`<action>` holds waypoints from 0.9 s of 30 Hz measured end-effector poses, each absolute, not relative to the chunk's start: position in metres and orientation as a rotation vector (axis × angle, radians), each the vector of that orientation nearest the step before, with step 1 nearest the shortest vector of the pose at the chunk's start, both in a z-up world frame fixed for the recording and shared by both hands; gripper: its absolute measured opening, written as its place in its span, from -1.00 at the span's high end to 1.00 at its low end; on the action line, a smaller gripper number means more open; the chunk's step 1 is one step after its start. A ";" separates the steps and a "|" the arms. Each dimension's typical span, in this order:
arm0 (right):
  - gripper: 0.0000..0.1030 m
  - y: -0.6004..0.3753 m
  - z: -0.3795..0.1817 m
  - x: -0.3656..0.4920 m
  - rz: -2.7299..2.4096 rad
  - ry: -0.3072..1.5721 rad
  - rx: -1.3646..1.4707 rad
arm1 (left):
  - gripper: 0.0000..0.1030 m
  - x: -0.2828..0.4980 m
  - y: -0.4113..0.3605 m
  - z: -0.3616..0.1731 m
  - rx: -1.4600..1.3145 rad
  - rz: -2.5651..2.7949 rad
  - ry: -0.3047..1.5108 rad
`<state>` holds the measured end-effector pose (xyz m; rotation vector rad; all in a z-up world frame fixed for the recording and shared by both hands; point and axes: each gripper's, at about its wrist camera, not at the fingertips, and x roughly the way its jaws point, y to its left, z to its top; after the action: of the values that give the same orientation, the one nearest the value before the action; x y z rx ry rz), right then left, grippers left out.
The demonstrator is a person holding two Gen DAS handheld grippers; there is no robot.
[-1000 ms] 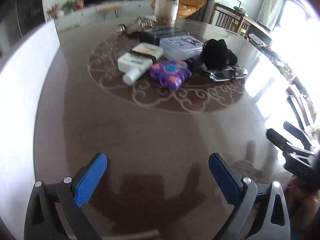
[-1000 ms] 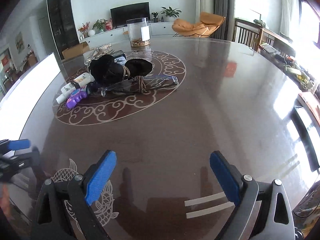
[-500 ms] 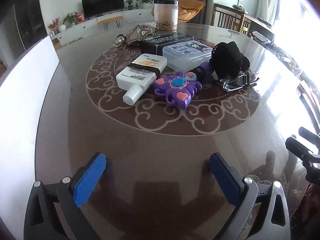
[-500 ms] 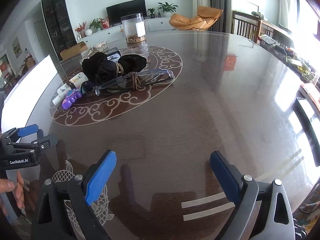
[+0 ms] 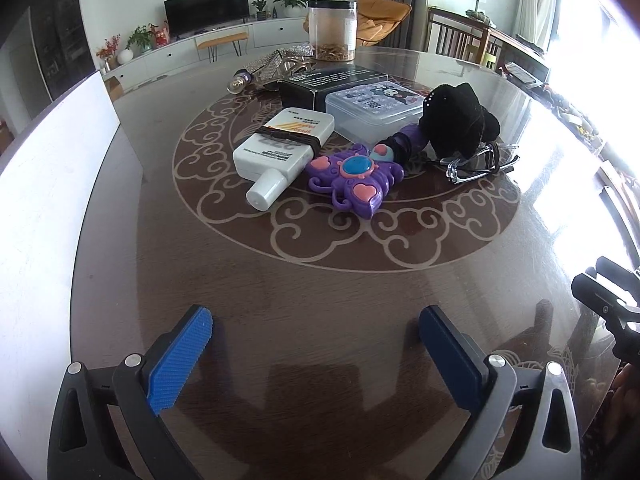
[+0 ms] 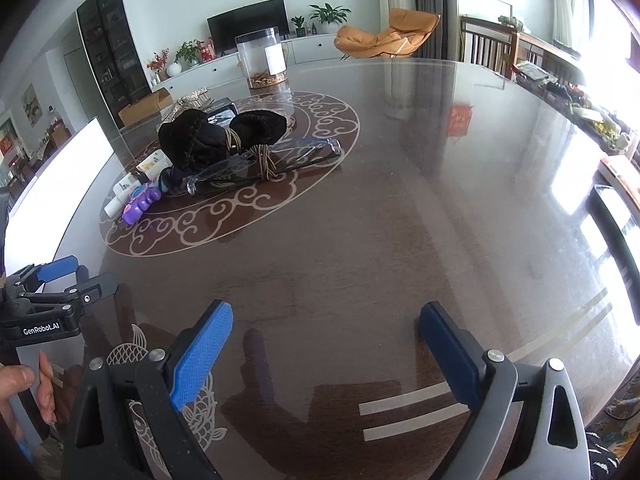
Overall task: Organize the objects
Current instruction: 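Move the right gripper back to the table toward the clear glasses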
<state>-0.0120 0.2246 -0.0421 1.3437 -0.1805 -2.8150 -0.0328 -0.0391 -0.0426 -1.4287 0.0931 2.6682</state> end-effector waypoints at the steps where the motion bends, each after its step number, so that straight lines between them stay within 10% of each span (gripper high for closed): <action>1: -0.85 0.225 -0.042 -0.012 -2.814 -0.185 1.342 | -1.00 -0.033 -0.040 -0.043 -1.428 2.653 0.105; 14: -1.00 0.233 -0.033 -0.041 -2.621 -0.293 1.376 | -1.00 -0.037 -0.059 -0.044 -1.427 2.668 0.091; 20: -1.00 0.207 -0.002 -0.142 -2.383 0.175 1.258 | -1.00 -0.037 -0.059 -0.044 -1.427 2.668 0.091; 27: -1.00 0.176 -0.033 -0.194 -2.105 0.243 1.423 | -1.00 -0.037 -0.059 -0.045 -1.426 2.668 0.091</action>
<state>-0.1936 0.1759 -0.0334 1.4227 0.2429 -2.1046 -0.0372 -0.0590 -0.0445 -1.4263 0.0915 2.6681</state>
